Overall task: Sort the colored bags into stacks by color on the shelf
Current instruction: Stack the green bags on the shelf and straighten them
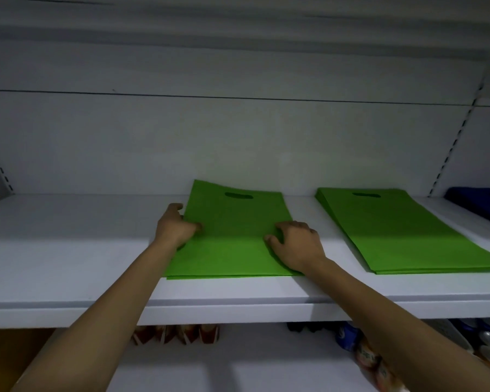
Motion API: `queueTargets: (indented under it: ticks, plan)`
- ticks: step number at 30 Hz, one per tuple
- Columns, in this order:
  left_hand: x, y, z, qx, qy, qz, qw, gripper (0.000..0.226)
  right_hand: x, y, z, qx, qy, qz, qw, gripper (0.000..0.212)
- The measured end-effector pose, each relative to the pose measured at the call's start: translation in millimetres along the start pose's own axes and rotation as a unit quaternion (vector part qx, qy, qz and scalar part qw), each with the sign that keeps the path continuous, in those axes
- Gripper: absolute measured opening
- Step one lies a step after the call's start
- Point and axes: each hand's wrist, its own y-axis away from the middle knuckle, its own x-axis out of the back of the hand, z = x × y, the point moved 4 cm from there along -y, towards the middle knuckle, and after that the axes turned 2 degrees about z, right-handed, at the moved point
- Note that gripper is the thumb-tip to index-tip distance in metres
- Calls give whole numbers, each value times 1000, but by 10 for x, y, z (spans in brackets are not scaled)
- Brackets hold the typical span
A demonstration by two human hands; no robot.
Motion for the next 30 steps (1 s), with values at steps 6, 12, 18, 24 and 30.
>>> queueTargets:
  ticks: [6, 12, 18, 24, 30]
  plan:
    - [8, -27, 20, -28, -62, 31, 997, 47, -25, -17, 19, -1, -13, 2, 1000, 49]
    - [57, 116, 244, -181, -52, 84, 979, 12, -10, -102, 118, -37, -110, 17, 993, 62]
    - [193, 171, 431, -193, 110, 96, 970, 8, 151, -212, 228, -139, -356, 75, 921, 70]
    - [142, 191, 446, -164, 165, 74, 970, 14, 274, -193, 414, -226, -563, 76, 791, 37]
    - [-143, 235, 613, -168, 159, 52, 972, 10, 570, -164, 751, -219, -590, 131, 766, 24]
